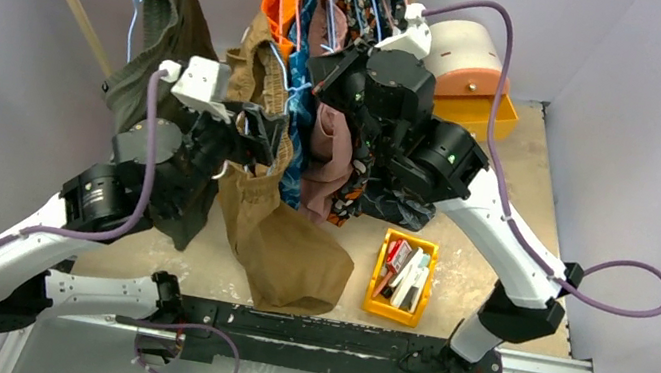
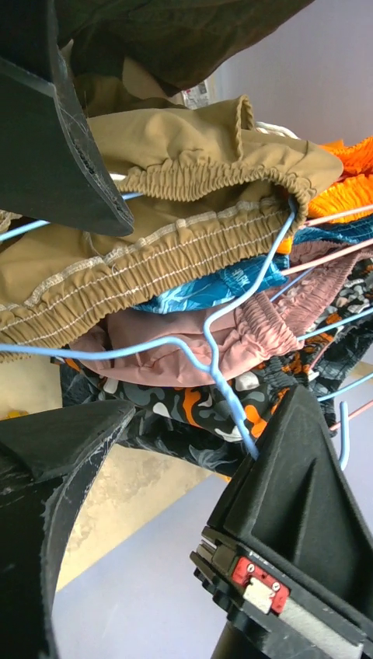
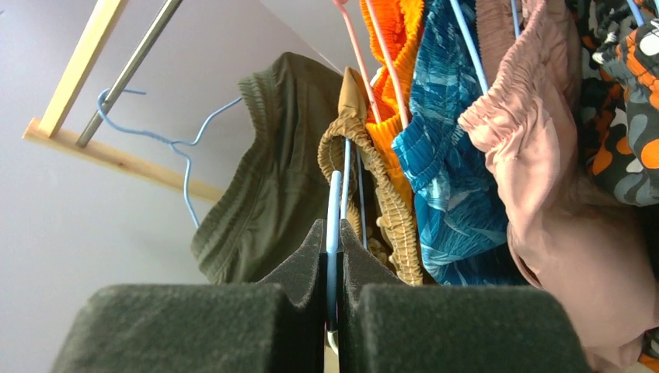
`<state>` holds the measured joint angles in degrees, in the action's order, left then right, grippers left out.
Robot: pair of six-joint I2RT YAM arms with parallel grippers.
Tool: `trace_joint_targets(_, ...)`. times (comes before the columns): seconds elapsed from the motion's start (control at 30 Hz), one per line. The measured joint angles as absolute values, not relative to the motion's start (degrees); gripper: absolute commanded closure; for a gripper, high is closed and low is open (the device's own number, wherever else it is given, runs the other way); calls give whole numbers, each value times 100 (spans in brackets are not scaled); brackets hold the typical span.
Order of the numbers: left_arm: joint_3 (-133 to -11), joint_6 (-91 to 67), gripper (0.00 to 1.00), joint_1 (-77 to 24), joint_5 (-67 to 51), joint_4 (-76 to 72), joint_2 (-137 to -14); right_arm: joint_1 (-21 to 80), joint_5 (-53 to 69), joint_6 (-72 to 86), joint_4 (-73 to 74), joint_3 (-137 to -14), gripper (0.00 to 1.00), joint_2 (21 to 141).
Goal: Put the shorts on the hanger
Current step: Adjust the hanger on the clothesline.
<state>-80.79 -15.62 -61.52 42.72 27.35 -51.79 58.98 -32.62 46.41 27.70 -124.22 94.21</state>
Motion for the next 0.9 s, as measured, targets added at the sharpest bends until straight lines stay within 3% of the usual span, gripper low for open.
trace_joint_targets(0.23,-8082,-1310,22,-6152,4403,2550,-5345,5927,-3634,5061,3385,-13093,100,9830)
trace_joint_targets(0.9,-8125,-220,23,-6152,5284,2318,-6031,6001,-3647,5271,3531,-13264,100,9904)
